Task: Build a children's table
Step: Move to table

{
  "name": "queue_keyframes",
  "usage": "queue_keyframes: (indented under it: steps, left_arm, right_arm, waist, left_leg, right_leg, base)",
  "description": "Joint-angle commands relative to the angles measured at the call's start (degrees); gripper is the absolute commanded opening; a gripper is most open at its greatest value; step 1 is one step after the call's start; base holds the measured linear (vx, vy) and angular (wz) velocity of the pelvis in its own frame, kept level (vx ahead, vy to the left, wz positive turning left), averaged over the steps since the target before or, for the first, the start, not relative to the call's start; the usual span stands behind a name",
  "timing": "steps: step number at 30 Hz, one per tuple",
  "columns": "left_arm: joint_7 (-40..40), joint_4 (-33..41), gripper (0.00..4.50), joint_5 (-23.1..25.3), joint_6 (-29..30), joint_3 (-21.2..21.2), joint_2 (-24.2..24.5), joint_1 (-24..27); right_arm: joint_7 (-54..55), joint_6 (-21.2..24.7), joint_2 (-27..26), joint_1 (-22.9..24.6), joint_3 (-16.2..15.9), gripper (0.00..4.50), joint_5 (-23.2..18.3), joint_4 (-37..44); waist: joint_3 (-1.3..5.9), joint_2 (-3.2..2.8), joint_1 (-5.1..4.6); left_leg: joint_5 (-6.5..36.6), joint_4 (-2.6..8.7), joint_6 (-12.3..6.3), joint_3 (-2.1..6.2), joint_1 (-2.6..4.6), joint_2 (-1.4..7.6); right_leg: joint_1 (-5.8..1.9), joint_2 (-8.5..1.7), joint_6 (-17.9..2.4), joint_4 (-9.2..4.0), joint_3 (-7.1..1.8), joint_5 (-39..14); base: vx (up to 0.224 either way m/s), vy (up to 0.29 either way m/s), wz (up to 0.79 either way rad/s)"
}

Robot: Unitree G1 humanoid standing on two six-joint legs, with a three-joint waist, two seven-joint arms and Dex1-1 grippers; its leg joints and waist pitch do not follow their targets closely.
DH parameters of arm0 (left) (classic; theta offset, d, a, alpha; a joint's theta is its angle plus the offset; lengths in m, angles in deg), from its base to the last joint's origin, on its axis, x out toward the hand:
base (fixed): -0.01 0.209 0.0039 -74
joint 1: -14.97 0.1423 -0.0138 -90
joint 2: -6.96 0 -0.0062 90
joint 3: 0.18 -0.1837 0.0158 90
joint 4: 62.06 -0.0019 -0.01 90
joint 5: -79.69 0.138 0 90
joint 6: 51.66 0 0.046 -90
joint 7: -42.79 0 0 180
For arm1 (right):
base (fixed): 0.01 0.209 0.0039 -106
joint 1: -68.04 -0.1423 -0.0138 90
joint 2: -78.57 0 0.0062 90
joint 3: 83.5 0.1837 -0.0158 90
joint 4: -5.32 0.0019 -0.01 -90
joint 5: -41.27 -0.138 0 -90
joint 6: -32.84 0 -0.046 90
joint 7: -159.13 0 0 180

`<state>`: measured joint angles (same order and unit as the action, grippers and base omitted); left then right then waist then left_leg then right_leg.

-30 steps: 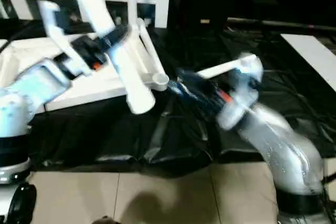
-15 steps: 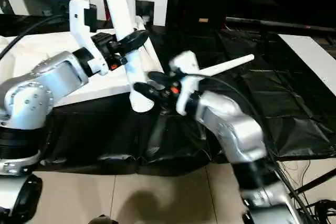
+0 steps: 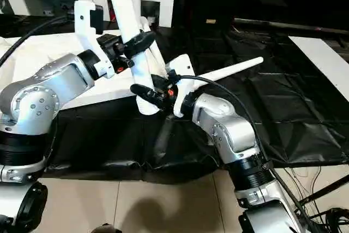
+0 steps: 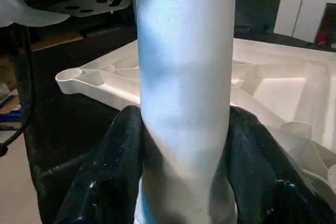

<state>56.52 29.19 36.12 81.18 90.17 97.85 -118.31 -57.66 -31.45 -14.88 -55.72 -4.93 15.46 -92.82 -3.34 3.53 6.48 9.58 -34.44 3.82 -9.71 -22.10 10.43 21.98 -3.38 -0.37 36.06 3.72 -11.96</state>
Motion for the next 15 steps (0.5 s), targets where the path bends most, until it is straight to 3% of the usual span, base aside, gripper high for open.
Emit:
queue_keyframes:
  steps: [1,2,3,4,7,8,9,10,12,13,15]
  left_arm:
    - [2.7,1.0,1.85,-0.4,0.3,0.1,-0.3,-0.8]
    - [4.3,1.6,1.85,-1.2,0.3,0.0,-0.1,-0.6]
    - [5.9,2.4,2.41,-4.1,1.4,0.9,-0.5,-0.4]
    - [7.6,2.8,2.55,-7.7,2.7,2.5,-1.2,-0.3]
    - [13.3,3.6,2.65,-14.6,5.2,4.9,-1.3,0.6]
    - [19.8,4.8,2.77,-16.7,5.1,4.8,0.1,1.7]
    - [24.4,5.8,2.89,-17.4,4.9,4.4,1.4,2.6]
    - [27.6,6.3,2.96,-18.4,5.4,4.2,2.4,3.1]
    - [30.3,5.6,3.02,-19.7,6.7,4.7,3.0,3.0]
    - [31.9,4.6,3.02,-20.6,7.8,5.3,3.3,2.4]
    - [32.9,3.9,3.02,-21.5,9.0,5.8,3.6,1.9]
  right_arm:
    - [-3.2,-0.7,0.5,0.4,0.9,1.88,-0.9,0.4]
    - [-5.0,-0.6,0.9,1.1,1.1,1.88,-2.0,1.2]
    - [-7.5,0.0,1.9,2.2,1.6,1.88,-3.8,2.5]
    - [-10.0,0.8,2.8,3.2,2.2,1.88,-5.9,3.8]
    - [-15.0,3.4,4.3,5.0,4.7,1.88,-11.4,6.5]
    - [-17.7,6.2,5.6,5.8,6.1,1.87,-14.9,7.9]
    - [-19.6,7.7,6.6,6.1,6.3,1.87,-16.3,8.5]
    - [-21.1,8.5,7.4,6.4,6.3,1.87,-17.1,8.9]
    - [-24.5,9.1,9.3,7.2,5.2,1.87,-16.9,9.6]
    - [-26.8,9.2,10.7,7.9,4.2,1.87,-16.5,10.1]
    - [-28.0,9.2,11.5,8.2,3.8,1.87,-16.5,10.2]
  waist:
    - [4.07,-0.36,-0.01]
    - [4.05,-0.32,0.03]
    - [4.06,-0.37,0.16]
    - [4.04,-0.37,0.36]
    - [4.15,-0.34,0.67]
    - [4.06,-0.65,0.67]
    - [4.06,-0.52,0.74]
    - [3.92,-0.79,0.60]
    - [3.80,-0.79,0.55]
    - [3.75,-1.55,0.63]
    - [3.71,-1.08,0.71]
  left_leg:
    - [6.8,3.98,2.96,0.65,1.23,2.59]
    - [7.0,4.00,2.83,0.63,1.23,2.59]
    - [7.0,3.97,2.63,0.61,1.31,2.62]
    - [6.8,3.90,2.42,0.55,1.30,2.58]
    - [6.2,3.78,1.03,0.56,1.13,2.63]
    - [6.6,3.78,0.80,0.57,1.18,2.52]
    - [6.9,3.85,0.46,0.62,1.09,2.61]
    - [7.3,4.00,0.37,0.67,1.04,2.61]
    - [8.6,4.02,0.86,0.57,1.27,2.65]
    - [10.0,4.01,1.53,0.58,1.47,2.69]
    - [11.0,4.10,2.02,0.59,1.49,2.72]
  right_leg:
    - [-2.77,-4.55,-8.9,-3.31,-3.00,-2.0]
    - [-2.78,-4.58,-8.9,-3.36,-3.00,-2.3]
    - [-2.78,-4.60,-9.0,-3.37,-3.02,-2.4]
    - [-2.84,-4.55,-9.3,-3.25,-3.02,-1.8]
    - [-2.92,-4.64,-11.4,-3.06,-2.88,0.3]
    - [-2.82,-4.59,-11.7,-3.17,-2.85,-0.2]
    - [-3.12,-4.71,-11.6,-3.21,-2.87,-1.3]
    - [-3.06,-4.61,-11.2,-3.39,-2.86,-2.4]
    - [-2.81,-4.62,-10.7,-3.67,-2.86,-4.7]
    - [-2.60,-4.73,-10.8,-3.74,-2.89,-6.5]
    - [-2.65,-4.76,-10.5,-4.06,-2.86,-8.6]
  base:
    - [0.000,0.000,0.00]
    - [0.000,0.000,0.00]
    - [0.000,0.000,0.00]
    - [0.000,0.000,0.00]
    - [0.000,0.000,0.00]
    - [0.000,0.000,0.00]
    - [0.000,0.000,0.00]
    - [0.000,0.000,0.00]
    - [0.000,0.000,0.00]
    - [0.000,0.000,0.00]
    - [0.000,0.000,0.00]
